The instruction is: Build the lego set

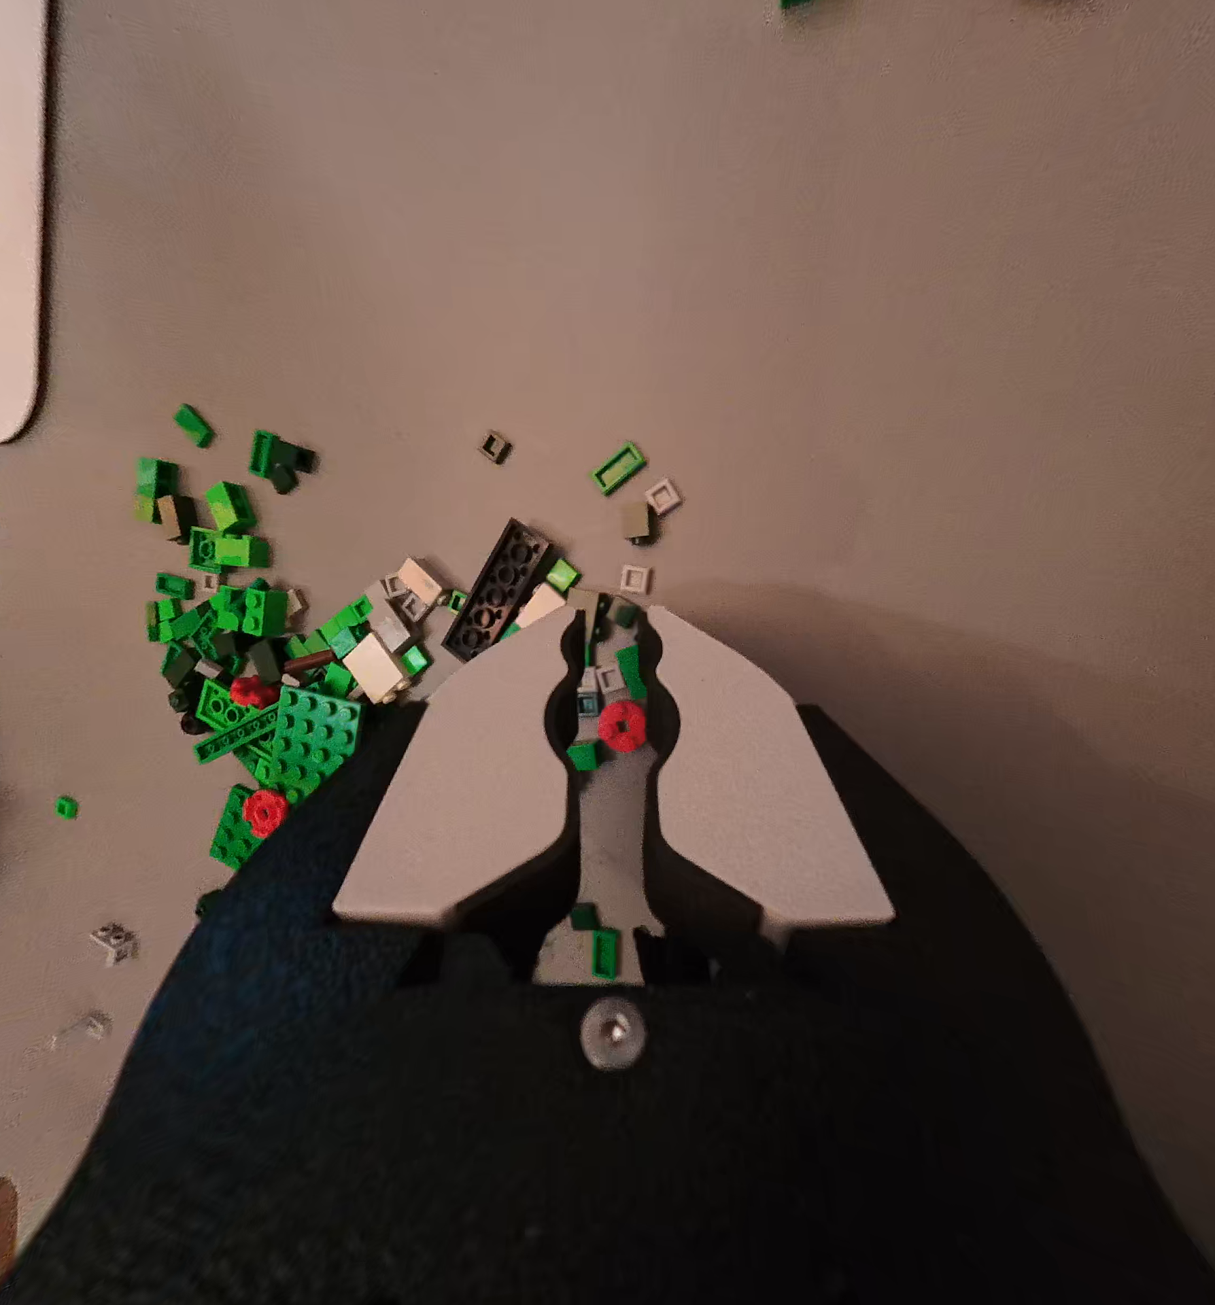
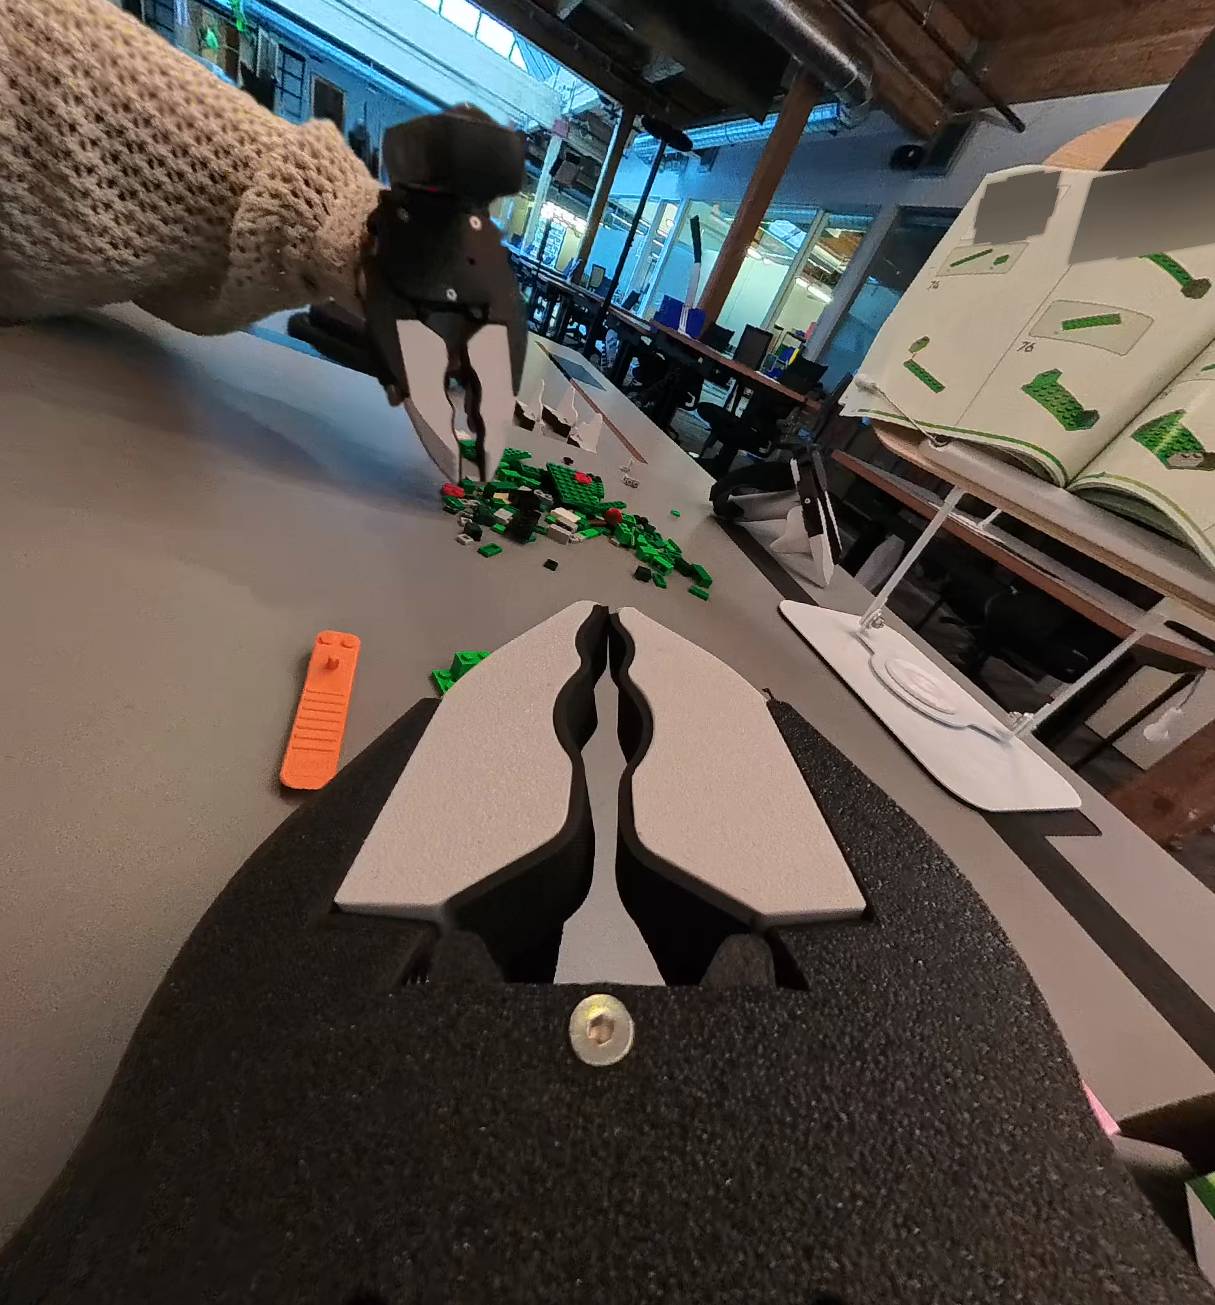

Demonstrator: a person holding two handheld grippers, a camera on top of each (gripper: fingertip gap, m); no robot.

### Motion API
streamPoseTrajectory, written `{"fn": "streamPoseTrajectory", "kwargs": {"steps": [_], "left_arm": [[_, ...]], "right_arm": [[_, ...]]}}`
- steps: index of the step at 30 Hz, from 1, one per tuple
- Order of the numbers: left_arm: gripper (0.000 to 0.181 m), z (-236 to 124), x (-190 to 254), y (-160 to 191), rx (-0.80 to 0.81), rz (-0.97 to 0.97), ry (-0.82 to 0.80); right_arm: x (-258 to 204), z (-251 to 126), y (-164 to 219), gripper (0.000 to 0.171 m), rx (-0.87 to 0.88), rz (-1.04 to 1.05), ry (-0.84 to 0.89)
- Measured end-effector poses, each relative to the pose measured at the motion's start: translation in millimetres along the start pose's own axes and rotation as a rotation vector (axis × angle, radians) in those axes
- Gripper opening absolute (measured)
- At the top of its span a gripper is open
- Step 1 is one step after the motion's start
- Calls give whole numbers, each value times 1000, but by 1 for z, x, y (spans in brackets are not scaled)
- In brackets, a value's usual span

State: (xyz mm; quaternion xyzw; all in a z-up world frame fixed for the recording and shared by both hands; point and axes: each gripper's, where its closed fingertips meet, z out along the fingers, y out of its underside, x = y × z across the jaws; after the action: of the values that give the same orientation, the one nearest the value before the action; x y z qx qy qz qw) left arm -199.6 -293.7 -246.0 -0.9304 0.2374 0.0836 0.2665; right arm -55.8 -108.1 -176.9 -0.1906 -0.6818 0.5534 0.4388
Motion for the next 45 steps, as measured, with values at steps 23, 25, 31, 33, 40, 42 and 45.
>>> {"fn": "streamPoseTrajectory", "kwargs": {"steps": [23, 25, 31, 33, 40, 42, 45], "left_arm": [[11, 19, -20, 8, -101, -28, 31], [11, 13, -23, -1, -24, -101, -23], [11, -7, -6, -64, 319, -403, -66], [11, -14, 6, -97, 485, -552, 10], [11, -34, 32, -166, 842, -846, 310], [11, -33, 38, -173, 850, -868, 357], [11, -32, 42, -178, 862, -905, 417]], "right_arm": [[-3, 0, 1, 0, -5, -20, -11], [-3, 1, 1, 0, -5, -30, -9], [-13, 18, -11, 16, -25, -234, 31], [-25, 30, -24, 24, -20, -328, 15], [-52, 64, -50, 31, -7, -562, -18], [-50, 69, -55, 35, 2, -566, 10], [-48, 70, -52, 36, -28, -590, 6]]}}
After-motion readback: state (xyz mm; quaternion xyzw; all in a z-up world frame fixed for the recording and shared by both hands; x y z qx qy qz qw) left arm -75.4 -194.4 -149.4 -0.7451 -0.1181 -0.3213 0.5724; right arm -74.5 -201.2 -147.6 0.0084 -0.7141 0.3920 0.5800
